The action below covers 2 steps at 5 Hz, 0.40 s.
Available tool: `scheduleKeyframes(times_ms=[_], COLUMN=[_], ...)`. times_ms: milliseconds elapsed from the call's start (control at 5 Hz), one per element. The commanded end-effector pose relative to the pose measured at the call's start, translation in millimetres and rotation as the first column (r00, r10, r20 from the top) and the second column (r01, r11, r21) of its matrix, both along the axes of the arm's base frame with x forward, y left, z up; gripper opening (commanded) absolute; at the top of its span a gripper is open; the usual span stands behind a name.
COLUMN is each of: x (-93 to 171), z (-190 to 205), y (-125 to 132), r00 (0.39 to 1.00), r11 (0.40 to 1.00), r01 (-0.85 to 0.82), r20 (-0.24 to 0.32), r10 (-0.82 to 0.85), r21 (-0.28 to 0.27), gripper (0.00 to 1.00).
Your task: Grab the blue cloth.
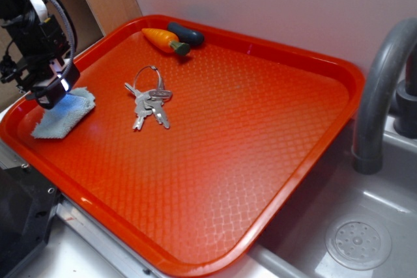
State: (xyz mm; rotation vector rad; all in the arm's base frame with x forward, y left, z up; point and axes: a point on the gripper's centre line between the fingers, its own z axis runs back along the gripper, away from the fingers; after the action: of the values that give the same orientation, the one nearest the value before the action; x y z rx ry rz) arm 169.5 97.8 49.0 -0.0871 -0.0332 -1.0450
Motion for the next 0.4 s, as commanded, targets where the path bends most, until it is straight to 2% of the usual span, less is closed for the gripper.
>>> scheduleKeyframes(times_ms=[0, 200], x=[1.5, 10.6], z=[5.2, 12.6], y=[7.6, 2.7], r00=[0.999, 0.994], r11=[0.999, 0.996], r01=[-0.029, -0.087], r20=[0.045, 0.070], r10=[0.027, 0.085], r21=[0.029, 0.017], gripper=[0.00, 0.00])
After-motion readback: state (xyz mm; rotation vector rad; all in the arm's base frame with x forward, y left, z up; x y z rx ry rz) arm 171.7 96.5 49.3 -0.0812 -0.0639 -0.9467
